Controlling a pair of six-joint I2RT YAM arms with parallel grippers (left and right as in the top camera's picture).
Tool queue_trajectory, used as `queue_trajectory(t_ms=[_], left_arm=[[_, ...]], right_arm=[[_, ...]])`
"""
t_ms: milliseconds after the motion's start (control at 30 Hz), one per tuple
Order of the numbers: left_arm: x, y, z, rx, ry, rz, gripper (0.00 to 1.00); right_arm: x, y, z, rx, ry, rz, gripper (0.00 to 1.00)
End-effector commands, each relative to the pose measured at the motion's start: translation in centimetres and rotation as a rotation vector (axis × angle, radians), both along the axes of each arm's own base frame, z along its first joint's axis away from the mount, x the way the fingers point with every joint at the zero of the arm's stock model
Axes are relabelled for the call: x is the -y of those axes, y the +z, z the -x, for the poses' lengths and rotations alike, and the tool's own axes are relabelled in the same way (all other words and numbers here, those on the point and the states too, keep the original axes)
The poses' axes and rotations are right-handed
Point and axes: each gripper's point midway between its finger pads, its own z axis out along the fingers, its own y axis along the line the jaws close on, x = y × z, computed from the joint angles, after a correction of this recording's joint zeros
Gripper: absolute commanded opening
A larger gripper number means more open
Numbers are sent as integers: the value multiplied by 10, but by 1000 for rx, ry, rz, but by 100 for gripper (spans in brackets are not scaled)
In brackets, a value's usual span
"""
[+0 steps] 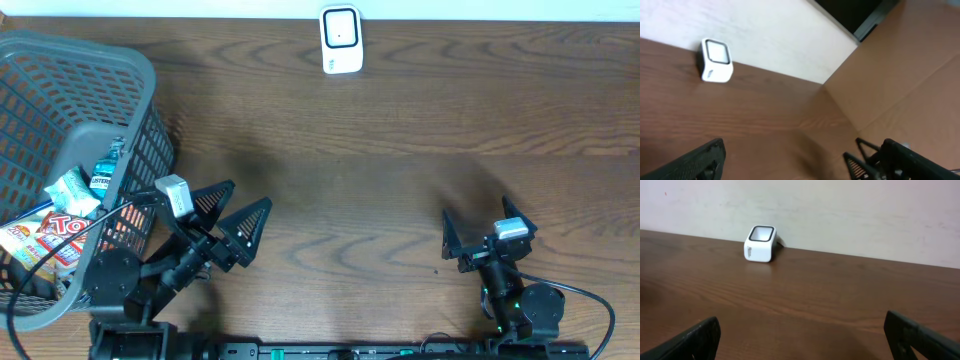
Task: Scan the item barcode
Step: 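Raise the left gripper and move it over the grey basket, then lower the left gripper into the basket and grasp the red snack stick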
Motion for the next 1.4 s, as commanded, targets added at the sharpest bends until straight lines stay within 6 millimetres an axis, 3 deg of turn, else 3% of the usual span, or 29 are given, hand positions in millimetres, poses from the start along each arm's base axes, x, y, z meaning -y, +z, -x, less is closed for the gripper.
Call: queue_trajectory(t_ms=[0,100,167,333,500,733,867,1100,1367], left_arm=[[1,37,9,67,-14,26,98],[-4,61,9,111,30,27,98],[-19,74,1,87,140,47,98],[-89,87,-19,-64,584,14,98],[-166,90,-12,-235,1019,-168,98],[-223,96,-5,-429,1339,-386,98],[-246,73,-14,-595,1405,-423,98],[-280,3,-29,-935,1348,-256,98],[-300,-68,-33,-1263,1263,-104,98]], right_arm=[[-1,-1,0,0,1,1,99],[-1,-1,0,0,1,1,99],[-1,-1,0,0,1,1,99],[-1,-1,0,0,1,1,99],[-1,-1,0,0,1,1,99],[-1,-1,0,0,1,1,99],[-1,-1,0,0,1,1,99],[-1,-1,0,0,1,1,99],[-1,-1,0,0,1,1,99]])
